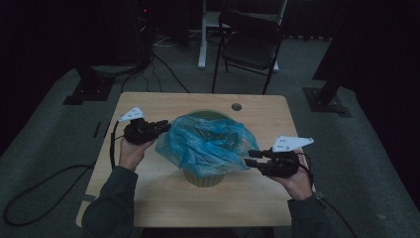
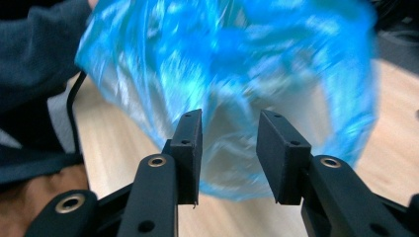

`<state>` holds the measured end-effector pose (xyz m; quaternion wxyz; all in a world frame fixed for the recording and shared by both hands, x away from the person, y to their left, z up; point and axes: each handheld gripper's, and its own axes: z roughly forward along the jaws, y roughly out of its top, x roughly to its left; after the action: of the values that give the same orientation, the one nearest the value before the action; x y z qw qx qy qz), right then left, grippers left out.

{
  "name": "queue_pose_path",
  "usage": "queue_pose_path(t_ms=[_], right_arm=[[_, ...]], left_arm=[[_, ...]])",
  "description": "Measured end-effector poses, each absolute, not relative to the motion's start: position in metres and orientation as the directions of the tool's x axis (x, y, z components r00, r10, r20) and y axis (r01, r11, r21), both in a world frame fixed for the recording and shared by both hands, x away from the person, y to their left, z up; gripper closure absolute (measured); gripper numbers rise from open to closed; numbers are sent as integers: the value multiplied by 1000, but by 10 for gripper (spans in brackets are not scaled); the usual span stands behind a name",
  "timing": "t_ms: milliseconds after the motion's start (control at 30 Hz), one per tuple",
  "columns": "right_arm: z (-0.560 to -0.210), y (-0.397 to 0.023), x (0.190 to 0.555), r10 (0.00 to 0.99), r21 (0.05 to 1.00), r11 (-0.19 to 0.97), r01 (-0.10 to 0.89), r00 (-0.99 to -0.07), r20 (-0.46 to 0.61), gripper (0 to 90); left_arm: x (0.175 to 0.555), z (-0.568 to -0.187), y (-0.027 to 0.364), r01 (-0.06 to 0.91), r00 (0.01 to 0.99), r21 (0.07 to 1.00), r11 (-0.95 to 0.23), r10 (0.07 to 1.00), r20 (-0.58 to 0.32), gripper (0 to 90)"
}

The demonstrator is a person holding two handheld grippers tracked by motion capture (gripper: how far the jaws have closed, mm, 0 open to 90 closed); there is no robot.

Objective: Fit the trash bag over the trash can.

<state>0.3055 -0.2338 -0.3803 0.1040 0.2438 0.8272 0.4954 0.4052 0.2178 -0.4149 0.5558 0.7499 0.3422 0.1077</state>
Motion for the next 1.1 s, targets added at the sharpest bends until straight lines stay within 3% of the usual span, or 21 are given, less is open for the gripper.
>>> queue_pose_path(t_ms=[233, 700, 900, 1100], right_arm=[[-364, -235, 316, 562, 902, 342, 265, -827, 29, 641], [-355, -207, 358, 608, 882, 405, 241, -791, -63, 628], [-361, -203, 375, 621, 865, 424, 268, -781, -63, 861], [-364, -208, 386, 671, 868, 384, 314, -741, -29, 900]], left_arm=[[407, -413, 214, 389, 746, 909, -151, 631, -214, 724], [416, -410, 207, 383, 746, 909, -162, 635, -202, 756], [426, -412, 201, 391, 740, 905, -168, 642, -201, 798], [434, -413, 196, 399, 736, 900, -174, 646, -202, 816]])
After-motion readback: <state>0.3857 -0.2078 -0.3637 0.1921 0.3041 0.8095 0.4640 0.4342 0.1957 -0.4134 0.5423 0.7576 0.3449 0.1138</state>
